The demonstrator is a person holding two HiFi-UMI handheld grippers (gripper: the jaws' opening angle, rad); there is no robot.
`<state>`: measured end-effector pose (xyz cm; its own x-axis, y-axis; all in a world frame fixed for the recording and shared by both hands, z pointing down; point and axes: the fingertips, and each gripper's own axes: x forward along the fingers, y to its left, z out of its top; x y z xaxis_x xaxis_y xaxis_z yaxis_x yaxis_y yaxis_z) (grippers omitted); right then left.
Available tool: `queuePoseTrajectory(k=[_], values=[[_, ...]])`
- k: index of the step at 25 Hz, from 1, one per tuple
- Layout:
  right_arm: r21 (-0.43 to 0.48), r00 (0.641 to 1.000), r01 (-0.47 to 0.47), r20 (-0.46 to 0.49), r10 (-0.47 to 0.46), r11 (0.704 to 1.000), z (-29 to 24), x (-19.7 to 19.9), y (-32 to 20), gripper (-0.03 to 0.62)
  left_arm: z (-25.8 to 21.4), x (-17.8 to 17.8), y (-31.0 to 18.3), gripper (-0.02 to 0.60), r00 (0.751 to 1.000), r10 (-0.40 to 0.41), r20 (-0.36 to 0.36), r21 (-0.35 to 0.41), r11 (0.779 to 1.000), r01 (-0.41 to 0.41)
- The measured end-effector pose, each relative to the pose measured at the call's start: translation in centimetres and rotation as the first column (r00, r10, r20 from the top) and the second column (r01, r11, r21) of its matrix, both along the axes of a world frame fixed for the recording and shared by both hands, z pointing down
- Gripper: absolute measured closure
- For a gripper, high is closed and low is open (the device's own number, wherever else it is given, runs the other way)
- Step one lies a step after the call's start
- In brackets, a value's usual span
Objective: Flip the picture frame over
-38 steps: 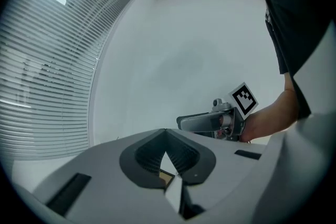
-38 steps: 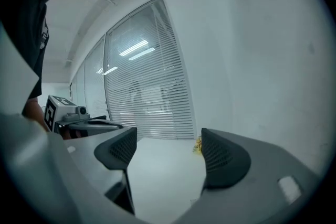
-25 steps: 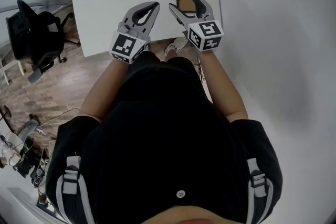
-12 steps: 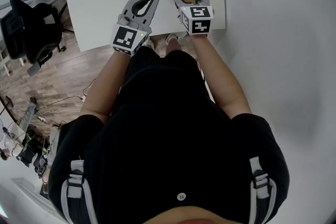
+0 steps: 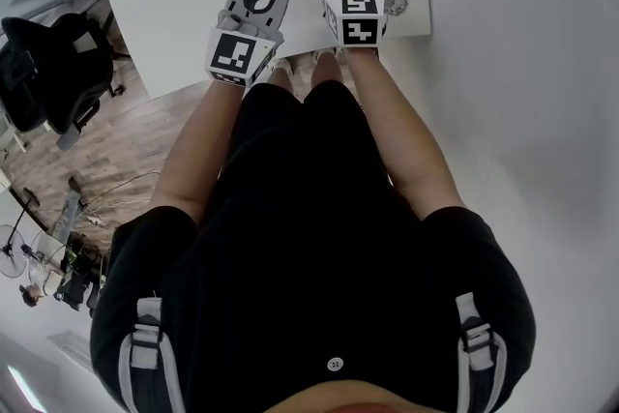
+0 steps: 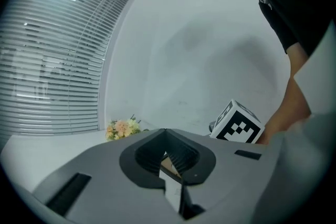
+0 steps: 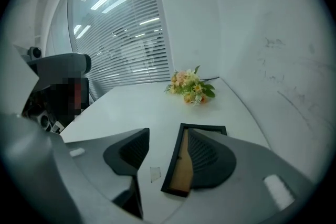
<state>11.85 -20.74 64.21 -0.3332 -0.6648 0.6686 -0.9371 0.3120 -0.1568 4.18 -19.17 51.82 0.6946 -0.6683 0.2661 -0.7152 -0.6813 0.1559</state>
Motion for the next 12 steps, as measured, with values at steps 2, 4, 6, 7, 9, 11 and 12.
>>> queuePoseTrajectory(k=[2,4,6,7,9,11,12], values=[[-0.01,1.0,-0.021,-0.014,0.021,1.0,0.9,0.2,0.2,0.366,0.7,0.1,0.0,0.574,1.0,0.014,0.005,-0.001,1.0,-0.014],[-0.022,0.999,-0.041,-0.024,0.04,0.999,1.8,0.6,0.5,0.375,1.4,0.1,0.0,0.574,1.0,0.023,0.01,-0.006,1.0,-0.022],[-0.035,0.998,-0.054,-0.034,0.053,0.998,2.7,0.9,0.7,0.384,2.0,0.2,0.1,0.574,1.0,0.023,0.006,-0.012,1.0,-0.023],[-0.04,0.998,-0.06,-0.038,0.058,0.997,3.0,1.0,0.8,0.387,2.3,0.3,0.1,0.574,1.0,0.024,0.004,-0.015,1.0,-0.024],[-0.047,0.997,-0.071,-0.045,0.069,0.996,3.6,1.3,0.8,0.391,2.9,0.4,0.3,0.574,1.0,0.026,0.003,-0.021,0.999,-0.026],[-0.051,0.996,-0.079,-0.049,0.077,0.996,4.0,1.4,0.8,0.395,3.6,0.5,0.5,0.574,1.0,0.028,0.001,-0.029,0.999,-0.028],[-0.053,0.996,-0.082,-0.049,0.079,0.995,4.3,1.4,0.8,0.398,3.9,0.5,0.5,0.574,1.0,0.027,0.0,-0.034,0.999,-0.027]])
